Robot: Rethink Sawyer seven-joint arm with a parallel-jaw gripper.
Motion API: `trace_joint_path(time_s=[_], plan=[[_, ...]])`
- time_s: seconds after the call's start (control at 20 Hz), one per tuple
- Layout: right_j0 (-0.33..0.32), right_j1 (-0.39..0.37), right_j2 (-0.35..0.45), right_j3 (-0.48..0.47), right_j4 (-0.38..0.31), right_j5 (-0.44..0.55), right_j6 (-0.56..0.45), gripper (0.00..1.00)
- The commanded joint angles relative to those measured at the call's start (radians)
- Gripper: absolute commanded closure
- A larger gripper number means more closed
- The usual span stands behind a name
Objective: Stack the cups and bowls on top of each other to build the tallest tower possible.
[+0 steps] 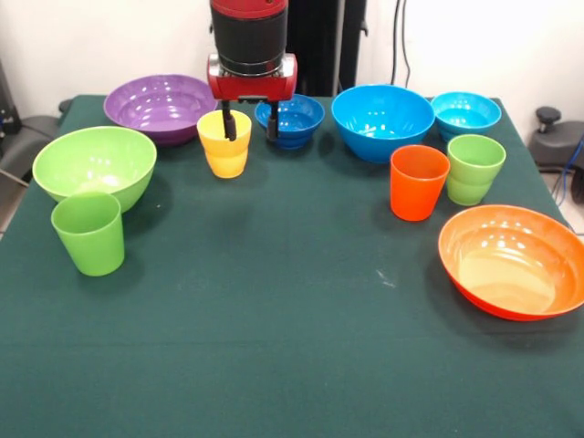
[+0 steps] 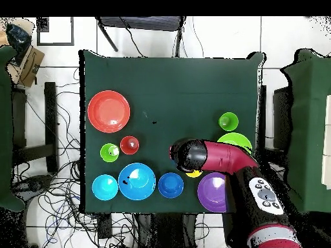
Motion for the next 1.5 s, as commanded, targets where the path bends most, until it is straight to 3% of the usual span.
trace_joint_path(time_s=[0.05,1.25,1.5], plan=[[0.002,-0.002,0.046,-0.016,-0.074,-0.051,0.006,0.0],[0.006,-0.042,0.005,0.063,-0.071,-0.073,0.049,0.0],[0.011,-0.01,-0.001,0.054,-0.063,-0.07,0.062,0.0]])
